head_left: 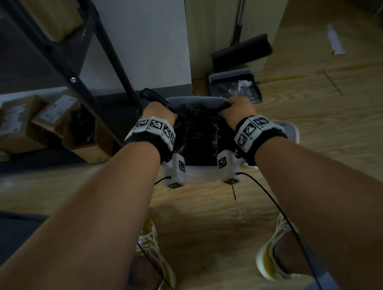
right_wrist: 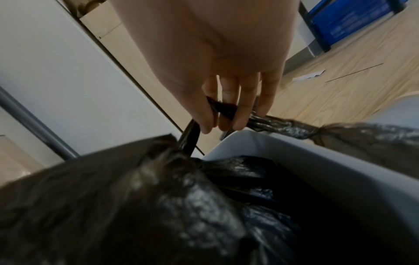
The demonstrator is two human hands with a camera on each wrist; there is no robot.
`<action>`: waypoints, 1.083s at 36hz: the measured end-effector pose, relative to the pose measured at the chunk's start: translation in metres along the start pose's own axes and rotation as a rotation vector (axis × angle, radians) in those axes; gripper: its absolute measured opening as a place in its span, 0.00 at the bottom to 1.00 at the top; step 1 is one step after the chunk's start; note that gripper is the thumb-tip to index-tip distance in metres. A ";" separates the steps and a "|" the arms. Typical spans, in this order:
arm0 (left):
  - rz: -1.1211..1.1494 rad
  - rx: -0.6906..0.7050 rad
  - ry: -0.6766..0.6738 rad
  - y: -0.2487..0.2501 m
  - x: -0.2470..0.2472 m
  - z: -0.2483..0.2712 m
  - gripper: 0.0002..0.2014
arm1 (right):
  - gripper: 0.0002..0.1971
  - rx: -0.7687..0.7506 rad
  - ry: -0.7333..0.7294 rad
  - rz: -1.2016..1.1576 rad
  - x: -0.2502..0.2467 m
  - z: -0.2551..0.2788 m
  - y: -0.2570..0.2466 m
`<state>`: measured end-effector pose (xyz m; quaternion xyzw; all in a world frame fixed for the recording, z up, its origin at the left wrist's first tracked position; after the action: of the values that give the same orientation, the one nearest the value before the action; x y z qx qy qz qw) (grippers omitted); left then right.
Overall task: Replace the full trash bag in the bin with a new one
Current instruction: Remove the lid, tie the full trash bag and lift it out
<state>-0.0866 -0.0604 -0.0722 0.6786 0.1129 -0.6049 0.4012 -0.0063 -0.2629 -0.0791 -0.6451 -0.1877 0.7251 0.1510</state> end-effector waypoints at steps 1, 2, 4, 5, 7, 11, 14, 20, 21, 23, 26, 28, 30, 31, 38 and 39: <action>-0.026 0.021 -0.020 0.002 0.003 -0.002 0.23 | 0.15 -0.005 0.000 -0.012 0.001 -0.001 -0.002; -0.042 0.027 -0.041 0.003 0.007 -0.002 0.25 | 0.14 -0.010 -0.001 -0.019 0.002 -0.001 -0.004; -0.081 0.043 -0.072 0.006 0.010 -0.001 0.27 | 0.11 -0.020 -0.002 -0.031 0.004 -0.002 -0.006; -0.083 0.058 -0.073 0.009 0.010 0.001 0.26 | 0.09 -0.019 0.010 -0.052 0.005 -0.003 -0.006; -0.063 0.097 -0.068 0.016 0.010 0.001 0.24 | 0.06 -0.022 0.049 -0.089 0.003 -0.004 -0.007; 0.100 0.094 -0.090 0.030 0.006 0.003 0.18 | 0.10 -0.058 0.133 -0.185 -0.003 -0.005 -0.009; 0.358 -0.019 -0.200 0.037 0.017 0.005 0.13 | 0.10 -0.090 0.212 -0.240 -0.009 -0.006 -0.009; 0.232 0.097 -0.184 0.053 0.021 0.002 0.16 | 0.04 -0.097 0.307 -0.385 -0.023 -0.010 -0.008; 0.154 0.149 -0.158 0.057 0.020 0.001 0.17 | 0.04 -0.098 0.306 -0.439 -0.025 -0.010 -0.009; 0.024 0.235 -0.129 0.066 0.019 0.001 0.17 | 0.09 -0.107 0.282 -0.527 -0.026 -0.011 -0.010; -0.119 0.329 -0.152 0.074 0.030 0.003 0.17 | 0.15 -0.113 0.253 -0.572 -0.027 -0.014 -0.010; -0.158 0.349 -0.164 0.076 0.038 0.006 0.17 | 0.14 -0.115 0.257 -0.588 -0.028 -0.017 -0.009; -0.158 0.343 -0.223 0.077 0.047 0.010 0.18 | 0.11 -0.121 0.267 -0.599 -0.028 -0.020 -0.008; -0.154 0.336 -0.250 0.079 0.048 0.012 0.18 | 0.09 -0.123 0.272 -0.603 -0.028 -0.021 -0.007; -0.141 0.427 -0.363 0.086 0.053 0.018 0.19 | 0.04 -0.100 0.285 -0.602 -0.029 -0.030 -0.007; -0.159 0.449 -0.354 0.085 0.052 0.017 0.20 | 0.04 -0.099 0.282 -0.606 -0.030 -0.030 -0.007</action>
<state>-0.0324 -0.1450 -0.0843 0.6234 -0.0425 -0.7531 0.2059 0.0273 -0.2677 -0.0524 -0.6607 -0.3829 0.5408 0.3527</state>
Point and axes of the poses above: each hand's wrist, its own z-axis away from the middle knuckle, its own x-axis out of the palm, y = z × x, the point moved 7 cm from there along -z, towards the middle knuckle, and after that the axes turned 15 degrees about y, right-handed, at the moved point
